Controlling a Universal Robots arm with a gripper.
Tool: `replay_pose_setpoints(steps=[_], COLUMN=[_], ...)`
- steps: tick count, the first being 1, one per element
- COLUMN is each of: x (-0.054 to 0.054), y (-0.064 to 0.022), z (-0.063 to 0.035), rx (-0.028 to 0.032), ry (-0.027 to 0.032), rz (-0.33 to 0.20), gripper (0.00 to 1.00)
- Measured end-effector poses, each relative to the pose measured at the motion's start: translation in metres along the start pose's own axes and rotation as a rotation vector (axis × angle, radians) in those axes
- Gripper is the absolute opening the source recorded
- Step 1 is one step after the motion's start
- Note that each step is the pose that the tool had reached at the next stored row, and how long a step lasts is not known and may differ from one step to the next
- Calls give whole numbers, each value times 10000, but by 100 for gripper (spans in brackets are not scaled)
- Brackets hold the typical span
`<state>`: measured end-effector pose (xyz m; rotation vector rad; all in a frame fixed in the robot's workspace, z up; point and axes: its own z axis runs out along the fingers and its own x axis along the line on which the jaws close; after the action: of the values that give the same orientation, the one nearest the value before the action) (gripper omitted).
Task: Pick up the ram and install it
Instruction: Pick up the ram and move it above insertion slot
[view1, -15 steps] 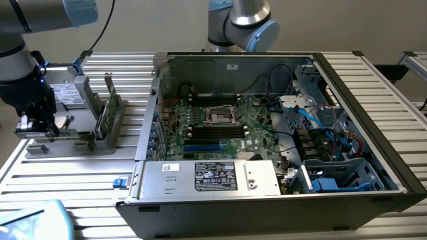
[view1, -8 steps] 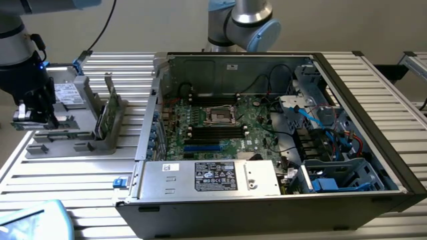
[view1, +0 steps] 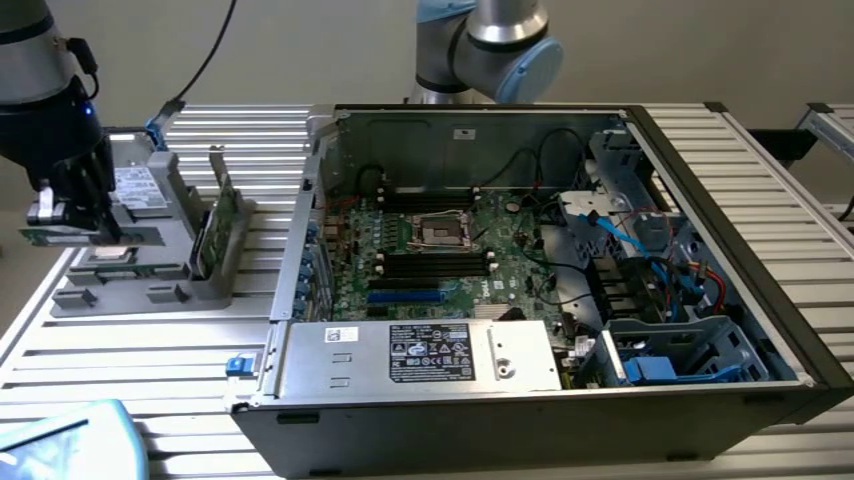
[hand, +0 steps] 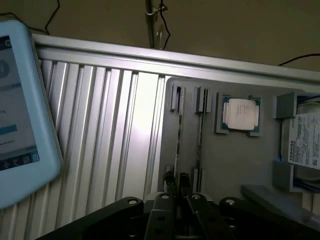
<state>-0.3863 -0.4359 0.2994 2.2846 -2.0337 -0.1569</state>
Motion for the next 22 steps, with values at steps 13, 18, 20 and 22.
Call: replay_pose_setpoints(steps=[13, 18, 20, 22], x=[90, 128, 145, 163], y=[-300, -434, -493, -554], z=[-546, -757, -833, -903], rx=[-177, -230, -247, -266], ry=[-69, -93, -100, -105], rz=[-4, -8, -7, -7], gripper=[14, 14, 14, 14])
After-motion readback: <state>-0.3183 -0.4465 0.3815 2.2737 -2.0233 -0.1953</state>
